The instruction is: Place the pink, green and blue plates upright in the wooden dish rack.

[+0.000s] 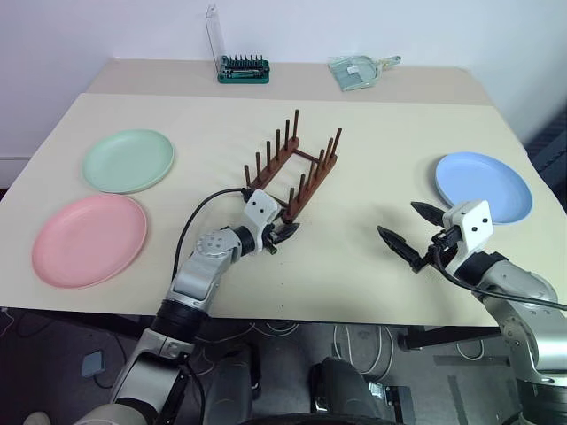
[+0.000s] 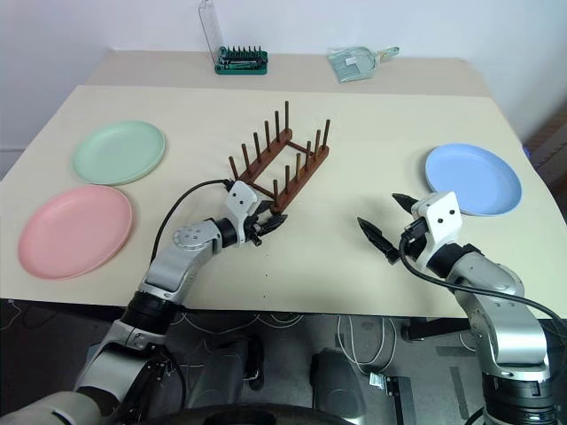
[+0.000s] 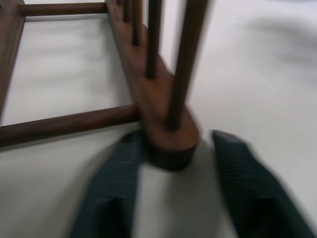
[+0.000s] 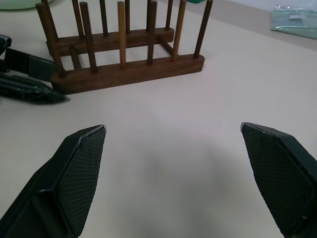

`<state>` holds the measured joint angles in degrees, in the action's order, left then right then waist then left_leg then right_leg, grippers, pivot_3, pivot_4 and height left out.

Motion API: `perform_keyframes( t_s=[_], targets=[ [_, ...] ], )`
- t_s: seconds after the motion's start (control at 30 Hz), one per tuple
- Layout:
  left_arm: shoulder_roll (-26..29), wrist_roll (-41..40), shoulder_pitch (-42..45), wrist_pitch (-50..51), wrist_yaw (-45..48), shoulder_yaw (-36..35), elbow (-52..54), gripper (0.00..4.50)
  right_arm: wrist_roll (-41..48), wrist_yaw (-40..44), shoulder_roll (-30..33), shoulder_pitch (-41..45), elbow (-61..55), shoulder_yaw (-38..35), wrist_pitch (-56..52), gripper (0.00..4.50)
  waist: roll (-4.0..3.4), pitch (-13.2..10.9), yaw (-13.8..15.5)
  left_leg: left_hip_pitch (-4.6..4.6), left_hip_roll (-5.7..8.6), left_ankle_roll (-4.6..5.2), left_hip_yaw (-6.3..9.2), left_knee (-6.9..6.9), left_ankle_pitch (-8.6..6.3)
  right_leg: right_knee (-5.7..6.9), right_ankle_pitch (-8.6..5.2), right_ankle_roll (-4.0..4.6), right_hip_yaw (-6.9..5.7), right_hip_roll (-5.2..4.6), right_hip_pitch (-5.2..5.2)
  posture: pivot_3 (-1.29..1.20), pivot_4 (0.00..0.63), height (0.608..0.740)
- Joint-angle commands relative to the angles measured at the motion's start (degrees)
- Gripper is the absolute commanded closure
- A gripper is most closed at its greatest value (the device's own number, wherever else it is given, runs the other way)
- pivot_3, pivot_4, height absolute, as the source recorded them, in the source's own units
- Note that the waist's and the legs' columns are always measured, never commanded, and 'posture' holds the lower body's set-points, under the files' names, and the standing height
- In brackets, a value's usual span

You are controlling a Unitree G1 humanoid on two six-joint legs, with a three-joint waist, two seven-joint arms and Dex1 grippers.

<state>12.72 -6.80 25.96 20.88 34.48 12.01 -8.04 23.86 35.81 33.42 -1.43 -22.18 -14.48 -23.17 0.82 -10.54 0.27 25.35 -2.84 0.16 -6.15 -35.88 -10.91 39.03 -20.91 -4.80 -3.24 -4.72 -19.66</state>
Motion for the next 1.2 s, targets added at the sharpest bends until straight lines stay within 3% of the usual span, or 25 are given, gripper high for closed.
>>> perform_keyframes(
  t_s=[0.03,0.3,0.57,0.73,0.9,1.13,1.2],
  targets=[
    [0.33,-0.33,-0.76,0.18,1.47,0.27,-0.42,3.75,1.47,0.98,0.04,-0.08,-2.21,0.04,0.36,0.0,0.0,0.0,0.06,0.0,0.0,0.0,0.0,0.0,0.0,0.0,0.0,0.0,0.0,0.0,0.0,0.0,0.15,0.732],
    [3.47,-0.67,0.52,-6.33,7.9,0.35,-2.27,3.75,0.97,2.59,1.44,-2.88,-2.51,1.14,-0.37,0.0,0.0,0.0,-0.01,0.0,0.0,0.02,0.0,0.01,-0.02,-0.02,0.0,0.0,0.0,0.0,0.0,0.0,0.15,0.732],
    [9.5,-6.75,8.7,-15.26,32.07,-0.39,-10.9,3.75,0.61,3.34,2.33,-6.28,-4.03,1.96,-0.91,0.0,0.01,-0.01,0.06,0.06,-0.01,0.01,-0.01,0.02,-0.01,-0.02,0.0,0.01,-0.01,0.03,-0.07,0.0,0.15,0.732],
    [10.11,-3.95,15.16,-23.27,41.75,1.59,-22.78,3.75,0.2,2.87,1.9,-7.52,-4.87,2.06,-1.05,0.0,0.01,-0.01,0.15,0.09,0.01,0.03,-0.03,0.01,-0.02,-0.03,0.0,0.01,-0.04,0.08,-0.1,0.0,0.15,0.732],
    [9.33,-2.45,18.45,-28.24,46.17,1.7,-30.25,3.75,0.22,2.23,1.59,-8.55,-5.75,1.97,-1.0,0.0,0.02,-0.02,0.0,0.11,0.0,0.06,-0.04,0.0,-0.03,-0.02,0.0,0.0,-0.04,0.12,-0.14,0.0,0.15,0.732],
    [8.37,1.05,21.86,-33.49,45.42,1.45,-40.75,3.75,0.41,1.64,1.9,-10.18,-7.07,0.96,-1.15,0.0,0.03,-0.03,-0.01,0.15,-0.01,0.16,-0.04,-0.02,-0.09,-0.01,0.0,0.0,-0.04,0.12,-0.17,0.0,0.15,0.732],
    [8.12,0.7,22.35,-32.62,44.58,0.6,-41.85,2.7,0.48,1.55,2.06,-10.23,-7.27,0.87,-1.32,0.0,0.03,-0.03,-0.02,0.15,-0.01,0.16,-0.04,-0.03,-0.09,0.01,0.0,0.0,-0.04,0.11,-0.18,0.0,0.15,0.732]
  ],
)
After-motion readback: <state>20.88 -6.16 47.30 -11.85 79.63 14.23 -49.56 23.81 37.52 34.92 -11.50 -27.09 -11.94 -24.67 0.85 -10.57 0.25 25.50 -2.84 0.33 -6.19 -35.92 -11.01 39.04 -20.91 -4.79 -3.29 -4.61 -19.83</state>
